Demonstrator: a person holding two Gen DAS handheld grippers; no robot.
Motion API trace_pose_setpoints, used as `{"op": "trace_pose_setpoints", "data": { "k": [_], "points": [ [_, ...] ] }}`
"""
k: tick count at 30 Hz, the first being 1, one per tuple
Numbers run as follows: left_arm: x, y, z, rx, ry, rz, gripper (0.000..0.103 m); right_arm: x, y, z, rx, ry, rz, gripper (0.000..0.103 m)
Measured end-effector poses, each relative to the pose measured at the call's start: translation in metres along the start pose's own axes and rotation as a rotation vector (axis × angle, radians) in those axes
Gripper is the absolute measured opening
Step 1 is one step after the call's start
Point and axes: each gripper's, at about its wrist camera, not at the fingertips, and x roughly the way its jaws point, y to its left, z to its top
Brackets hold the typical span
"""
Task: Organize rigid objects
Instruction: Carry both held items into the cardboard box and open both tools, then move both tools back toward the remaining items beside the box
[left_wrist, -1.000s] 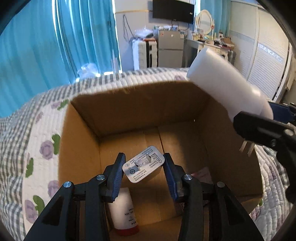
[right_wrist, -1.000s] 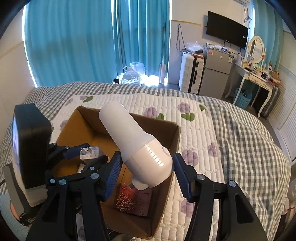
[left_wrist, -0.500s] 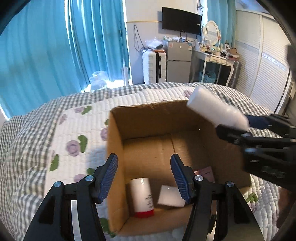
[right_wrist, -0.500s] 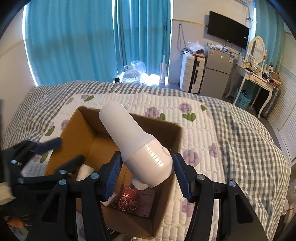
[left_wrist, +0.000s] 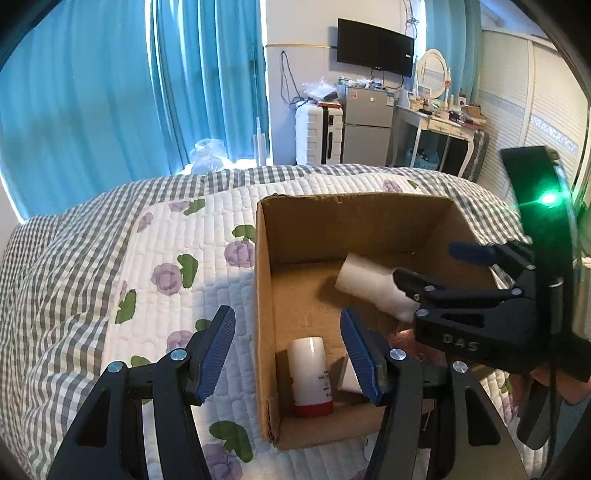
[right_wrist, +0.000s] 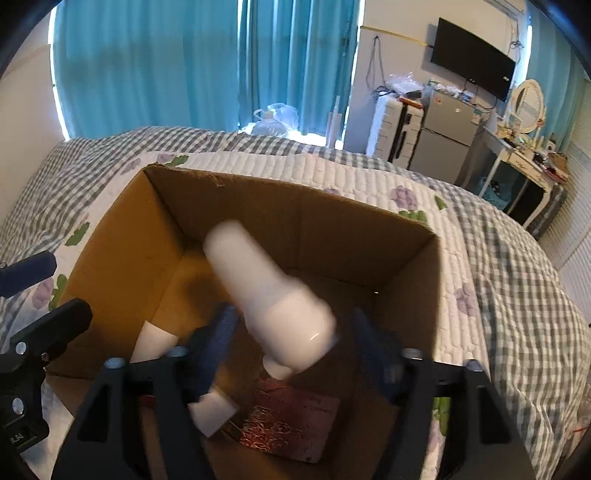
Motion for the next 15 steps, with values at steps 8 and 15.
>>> {"op": "trace_pose_setpoints", "data": {
  "k": [8, 15],
  "points": [
    [-0.043, -0.006, -0.018, -0.002, -0.013, -0.009, 0.078, -0.072, -0.009, -0.015, 0.004, -0.044, -0.041, 0.082],
    [-0.087, -0.008, -0.057, -0.011, -0.022, 0.002, 0.097, -0.14, -0.006, -0.066, -0.02, -0.003, -0.083, 0.093]
  ]
}}
